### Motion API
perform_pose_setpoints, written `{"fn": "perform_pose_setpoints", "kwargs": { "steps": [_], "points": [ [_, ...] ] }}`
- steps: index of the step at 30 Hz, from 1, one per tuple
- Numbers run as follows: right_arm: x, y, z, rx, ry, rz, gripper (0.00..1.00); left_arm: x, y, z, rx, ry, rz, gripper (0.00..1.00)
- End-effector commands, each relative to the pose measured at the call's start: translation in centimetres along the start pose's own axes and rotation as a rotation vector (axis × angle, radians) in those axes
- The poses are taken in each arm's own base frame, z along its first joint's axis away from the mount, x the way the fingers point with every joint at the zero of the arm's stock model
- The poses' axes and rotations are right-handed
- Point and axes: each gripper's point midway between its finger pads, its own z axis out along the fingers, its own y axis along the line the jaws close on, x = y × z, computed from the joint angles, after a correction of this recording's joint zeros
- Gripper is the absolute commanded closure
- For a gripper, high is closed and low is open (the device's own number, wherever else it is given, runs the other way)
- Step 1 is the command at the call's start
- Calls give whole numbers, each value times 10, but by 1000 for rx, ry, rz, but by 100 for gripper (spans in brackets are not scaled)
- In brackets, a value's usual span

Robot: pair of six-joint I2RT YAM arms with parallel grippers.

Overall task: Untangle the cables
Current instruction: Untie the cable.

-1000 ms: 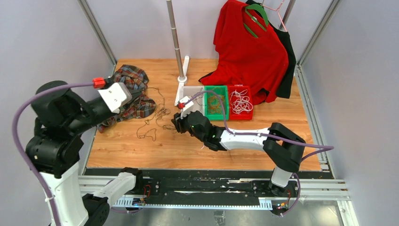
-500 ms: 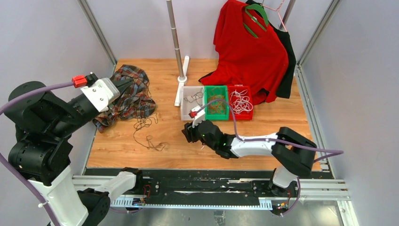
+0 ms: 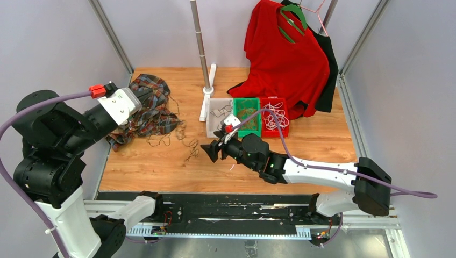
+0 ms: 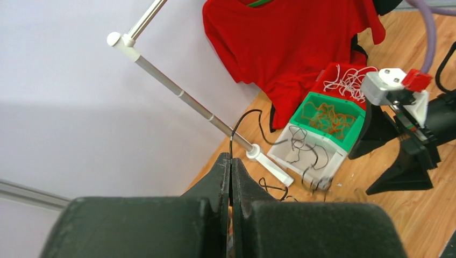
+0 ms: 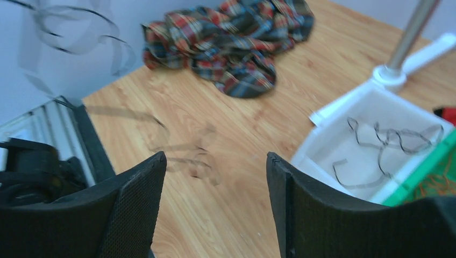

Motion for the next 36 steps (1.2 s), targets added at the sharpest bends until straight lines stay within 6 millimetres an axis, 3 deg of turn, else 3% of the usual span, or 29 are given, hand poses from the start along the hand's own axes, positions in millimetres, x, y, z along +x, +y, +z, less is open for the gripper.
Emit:
{"fn": "perform_pose_setpoints", "kwargs": {
  "steps": [1,6,10,16,19,25,27,34,36],
  "points": [
    [-53,41,0,-128,-96,-65,31,1,3,0,-12,4,29,100],
    [-68,60,17,-154,-122,-108,30,1,3,-1,-14,4,34,100],
    [-63,55,34,-104,-114,-141,30,-3,0,-4,-8,-10,40,100],
    [-63,75,52,-182,-105,-155,31,-4,-2,-5,-2,-17,39,100],
    [-59,76,57,-175,-93,-148,43,-3,-2,-6,-5,-13,47,100],
    [-51,66,55,-128,-70,-148,86,-6,-2,-9,-10,-21,57,100],
    [-46,62,52,-116,-58,-158,94,-7,-2,-9,-13,-23,59,100],
    [-34,49,39,-89,-41,-209,99,-7,0,-7,-10,-21,58,100],
    [-30,46,35,-89,-32,-232,90,-6,0,-7,-9,-21,59,100]
  ]
}}
